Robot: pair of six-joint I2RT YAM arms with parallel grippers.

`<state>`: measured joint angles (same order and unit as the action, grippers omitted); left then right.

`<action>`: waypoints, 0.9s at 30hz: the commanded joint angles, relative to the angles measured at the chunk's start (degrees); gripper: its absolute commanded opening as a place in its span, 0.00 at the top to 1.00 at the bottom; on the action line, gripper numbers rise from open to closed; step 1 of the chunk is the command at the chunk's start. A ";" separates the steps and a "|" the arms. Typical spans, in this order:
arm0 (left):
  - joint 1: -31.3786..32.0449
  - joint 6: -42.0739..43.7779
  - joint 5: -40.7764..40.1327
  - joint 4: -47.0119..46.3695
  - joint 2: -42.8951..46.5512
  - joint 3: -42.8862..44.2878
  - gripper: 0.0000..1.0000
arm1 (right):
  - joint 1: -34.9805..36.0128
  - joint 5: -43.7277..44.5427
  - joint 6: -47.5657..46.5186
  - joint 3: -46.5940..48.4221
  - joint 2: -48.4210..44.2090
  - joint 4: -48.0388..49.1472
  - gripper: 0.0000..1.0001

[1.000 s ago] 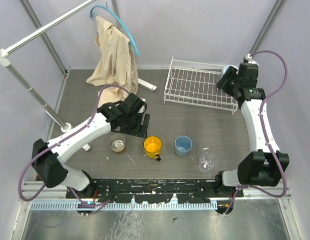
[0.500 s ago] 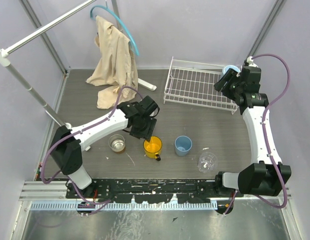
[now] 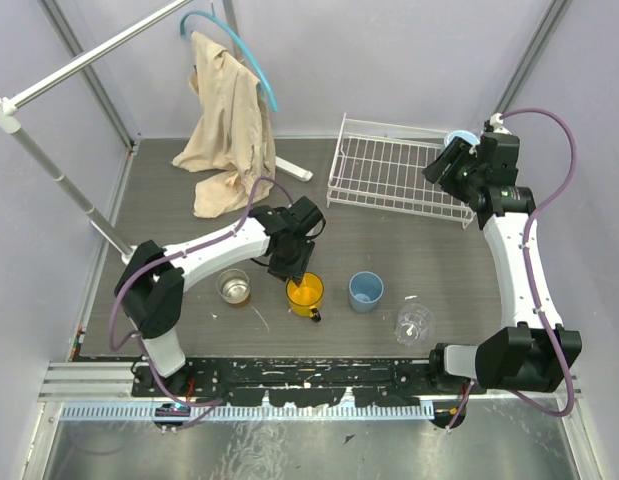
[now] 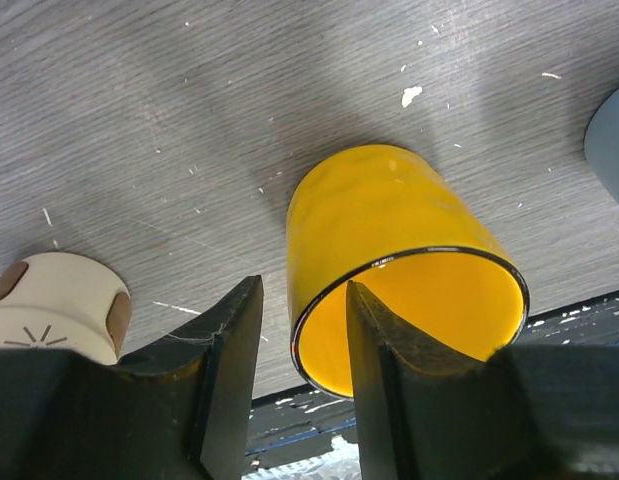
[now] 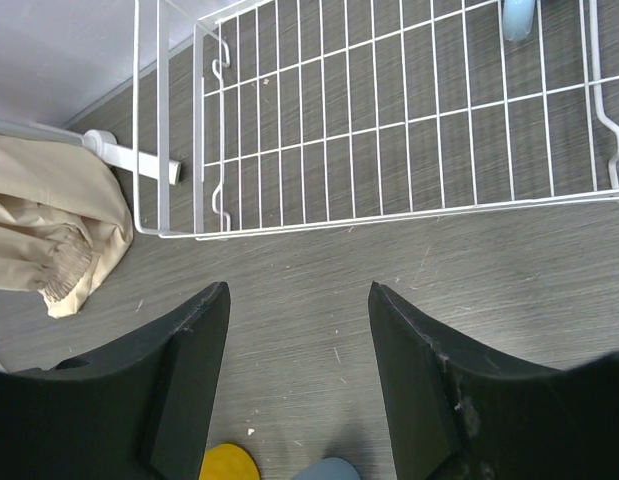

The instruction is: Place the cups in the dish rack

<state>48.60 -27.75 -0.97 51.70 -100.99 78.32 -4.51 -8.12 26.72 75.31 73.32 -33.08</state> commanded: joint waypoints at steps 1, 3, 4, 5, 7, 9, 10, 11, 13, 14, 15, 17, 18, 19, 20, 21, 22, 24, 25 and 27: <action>0.19 0.43 0.27 -2.13 -1.64 -0.03 0.54 | 0.72 -0.96 0.43 1.39 -2.25 1.09 0.37; 0.19 0.37 0.36 -2.95 -1.92 -0.61 0.56 | 0.87 -0.93 0.35 1.37 -2.15 1.04 0.37; 0.23 0.33 0.37 -3.39 -2.06 -0.85 0.57 | 0.90 -1.00 0.33 1.43 -2.08 1.06 0.37; 0.21 0.26 0.28 -3.54 -2.19 -1.07 0.58 | 1.04 -1.02 0.35 1.56 -2.03 1.04 0.37; 0.20 0.24 0.19 -3.91 -2.58 -1.40 0.61 | 1.24 -0.92 0.26 1.94 -1.83 1.04 0.37; 0.17 0.24 0.13 -4.12 -3.03 -1.63 0.65 | 1.41 -1.01 0.26 2.27 -1.58 1.09 0.37; 0.18 0.24 0.17 -4.20 -3.21 -1.68 0.68 | 1.54 -0.93 0.26 2.48 -1.53 1.09 0.37; 0.19 0.16 0.19 -4.19 -3.32 -1.76 0.71 | 1.65 -0.91 0.18 2.66 -1.39 1.03 0.37; 0.18 0.07 0.33 -4.16 -3.45 -1.99 0.78 | 1.79 -0.93 0.11 2.96 -1.21 1.00 0.37; 0.18 0.02 0.46 -4.21 -3.56 -2.10 0.81 | 1.85 -0.93 0.05 3.14 -1.10 1.00 0.37; 0.22 0.06 0.67 -5.29 -3.66 -2.19 0.87 | 1.94 -0.89 0.06 3.17 -1.03 1.00 0.37; 0.18 0.11 0.96 -5.95 -3.69 -2.49 0.99 | 1.97 -0.96 0.06 3.10 -0.99 1.08 0.37; 0.21 0.19 1.19 -6.22 -3.60 -2.69 1.00 | 2.04 -1.10 0.08 3.11 -0.91 1.12 0.37; 0.24 0.30 1.34 -6.47 -3.26 -2.80 1.00 | 2.06 -1.42 0.09 3.18 -0.81 1.20 0.37; 0.19 0.46 1.33 -6.66 -2.96 -2.84 1.00 | 2.05 -1.69 0.15 3.32 -0.72 1.26 0.37; 0.23 0.73 1.37 -6.72 -2.52 -2.80 1.00 | 2.07 -2.02 0.17 3.42 -0.58 1.41 0.37; 0.21 1.07 1.33 -6.73 -1.77 -2.60 1.00 | 2.15 -2.44 0.16 3.50 -0.44 1.50 0.37; 0.15 1.85 0.73 -6.39 -0.19 -1.72 1.00 | 2.14 -4.08 0.17 4.00 -0.02 1.85 0.37; -0.02 2.25 0.58 -5.66 0.61 -0.85 1.00 | 2.14 -5.46 0.20 4.12 0.29 2.28 0.37; -0.72 2.96 0.44 -4.74 2.74 1.03 1.00 | 2.23 -7.94 0.82 4.47 0.69 3.38 0.37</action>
<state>48.64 -26.63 -0.43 47.75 -102.65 77.17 -2.68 -10.87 26.83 76.23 73.69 -33.08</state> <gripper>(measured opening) 0.041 0.634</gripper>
